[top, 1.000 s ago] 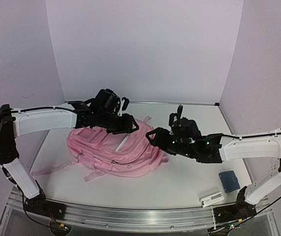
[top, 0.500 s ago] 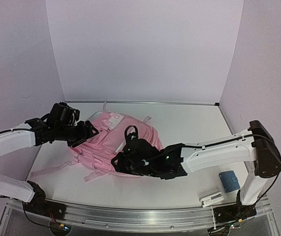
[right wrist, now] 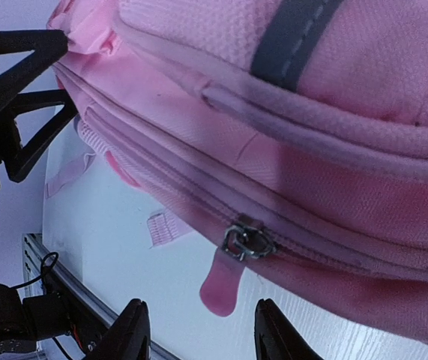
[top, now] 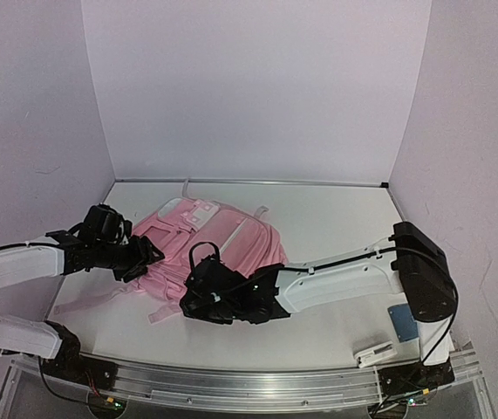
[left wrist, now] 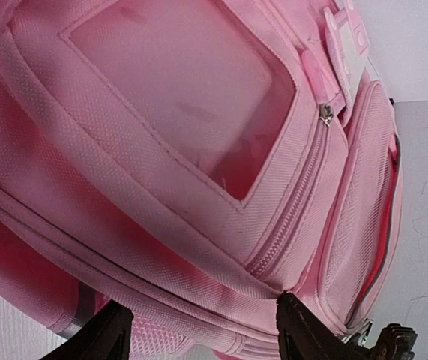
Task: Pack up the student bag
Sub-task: Zip the student bag at the center of the board.
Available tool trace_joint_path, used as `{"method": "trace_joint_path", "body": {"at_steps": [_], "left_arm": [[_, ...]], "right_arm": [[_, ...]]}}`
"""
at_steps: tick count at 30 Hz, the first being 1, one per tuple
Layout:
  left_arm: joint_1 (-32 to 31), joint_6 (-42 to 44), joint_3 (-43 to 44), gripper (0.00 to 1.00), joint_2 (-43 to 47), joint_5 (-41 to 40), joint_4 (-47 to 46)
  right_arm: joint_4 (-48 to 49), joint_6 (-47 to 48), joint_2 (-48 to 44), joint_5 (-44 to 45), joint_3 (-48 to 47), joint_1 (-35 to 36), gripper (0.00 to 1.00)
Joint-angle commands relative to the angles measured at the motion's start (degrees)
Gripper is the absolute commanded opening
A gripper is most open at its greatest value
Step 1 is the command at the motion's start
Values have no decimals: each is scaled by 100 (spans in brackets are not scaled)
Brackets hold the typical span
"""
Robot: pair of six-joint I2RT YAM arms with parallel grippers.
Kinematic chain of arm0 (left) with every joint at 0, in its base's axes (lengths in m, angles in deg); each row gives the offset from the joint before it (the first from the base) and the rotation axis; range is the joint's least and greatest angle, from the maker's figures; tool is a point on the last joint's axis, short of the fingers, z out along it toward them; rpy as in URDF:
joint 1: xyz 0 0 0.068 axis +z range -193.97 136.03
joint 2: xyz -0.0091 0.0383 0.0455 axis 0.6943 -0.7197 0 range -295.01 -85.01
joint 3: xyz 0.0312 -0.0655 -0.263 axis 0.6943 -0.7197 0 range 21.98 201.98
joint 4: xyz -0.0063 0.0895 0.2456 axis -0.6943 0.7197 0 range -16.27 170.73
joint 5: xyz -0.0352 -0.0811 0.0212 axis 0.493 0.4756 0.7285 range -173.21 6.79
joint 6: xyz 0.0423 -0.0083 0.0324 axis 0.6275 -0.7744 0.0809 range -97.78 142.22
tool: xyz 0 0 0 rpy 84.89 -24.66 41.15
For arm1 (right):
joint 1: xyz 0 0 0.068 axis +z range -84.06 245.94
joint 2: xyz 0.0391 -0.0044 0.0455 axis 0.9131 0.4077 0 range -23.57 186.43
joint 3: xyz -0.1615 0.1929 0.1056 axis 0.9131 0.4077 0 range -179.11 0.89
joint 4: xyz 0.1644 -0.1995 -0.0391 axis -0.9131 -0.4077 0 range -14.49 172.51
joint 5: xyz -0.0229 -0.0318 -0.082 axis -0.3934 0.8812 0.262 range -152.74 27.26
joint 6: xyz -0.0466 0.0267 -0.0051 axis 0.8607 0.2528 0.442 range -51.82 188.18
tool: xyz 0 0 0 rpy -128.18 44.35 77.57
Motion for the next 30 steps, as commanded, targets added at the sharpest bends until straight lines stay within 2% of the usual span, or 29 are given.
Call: {"method": "trace_joint_path", "body": {"at_steps": [1, 6, 12, 14, 17, 18, 21, 26, 30], "left_arm": [[61, -44, -63, 58, -252, 187, -577], [83, 8, -46, 55, -529, 223, -823], [93, 78, 30, 36, -772, 279, -948], [96, 100, 34, 30, -809, 248, -952], [121, 143, 34, 18, -855, 180, -944], [147, 165, 34, 13, -873, 166, -944], [278, 256, 35, 1, -927, 161, -903], [601, 447, 11, 0, -845, 69, -850], [824, 697, 2, 0, -740, 27, -851]], "right_arm": [[-254, -370, 186, 236, -286, -113, 43], [-264, -413, 314, 458, -479, -210, 40], [-280, -379, 502, 547, -780, -310, 27], [-291, -379, 518, 566, -814, -331, 20], [-300, -419, 424, 629, -746, -339, 2], [-301, -437, 350, 635, -701, -339, 0], [-301, -514, 35, 596, -458, -339, 0], [-292, -754, -755, 403, 395, -377, 0], [-271, -748, -1229, -142, 1004, -551, 0]]}}
